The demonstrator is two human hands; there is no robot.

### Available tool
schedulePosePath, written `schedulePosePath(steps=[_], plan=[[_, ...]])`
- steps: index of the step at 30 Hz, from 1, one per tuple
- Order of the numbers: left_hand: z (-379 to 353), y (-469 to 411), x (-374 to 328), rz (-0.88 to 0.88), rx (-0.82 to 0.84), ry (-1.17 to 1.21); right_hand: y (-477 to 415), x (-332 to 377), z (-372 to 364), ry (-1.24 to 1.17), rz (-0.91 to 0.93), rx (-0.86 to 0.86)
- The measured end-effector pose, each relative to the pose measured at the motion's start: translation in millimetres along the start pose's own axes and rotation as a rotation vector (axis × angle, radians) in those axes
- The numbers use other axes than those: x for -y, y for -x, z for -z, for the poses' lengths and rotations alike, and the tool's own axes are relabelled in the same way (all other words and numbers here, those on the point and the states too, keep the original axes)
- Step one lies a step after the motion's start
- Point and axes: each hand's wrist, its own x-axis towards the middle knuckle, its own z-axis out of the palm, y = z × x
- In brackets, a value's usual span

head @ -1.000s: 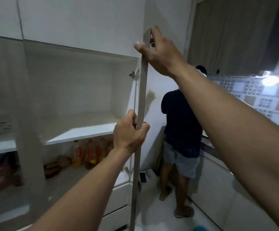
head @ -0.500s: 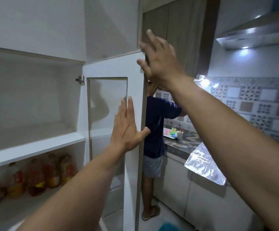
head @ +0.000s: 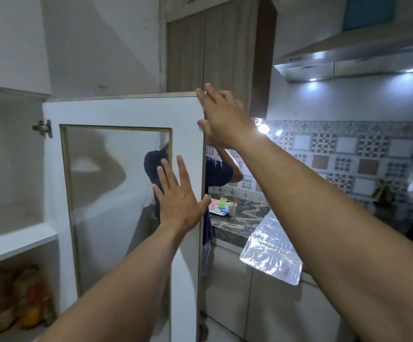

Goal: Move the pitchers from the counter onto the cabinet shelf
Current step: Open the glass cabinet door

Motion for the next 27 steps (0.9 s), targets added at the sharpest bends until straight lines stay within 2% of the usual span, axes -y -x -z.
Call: schedulePosePath(steps=[7,14,21,27], plan=[[-38,-29,-14,0.017,-0.023,-0.046,-13,-38,-31,-0.012,-0.012,0.044],[-49,-37,-9,-0.009,-0.055,-0.110,-18,-45,-46,-0.034,-0.029,0.004],[-28,-35,11,-0.081,-0.063,-0.128,-21,-26,-41,0.003,-0.007,-0.077],[21,-36,51,-0.118,-0.022,-0.261,-17,23,-26,-0.114,0.062,-0.113]])
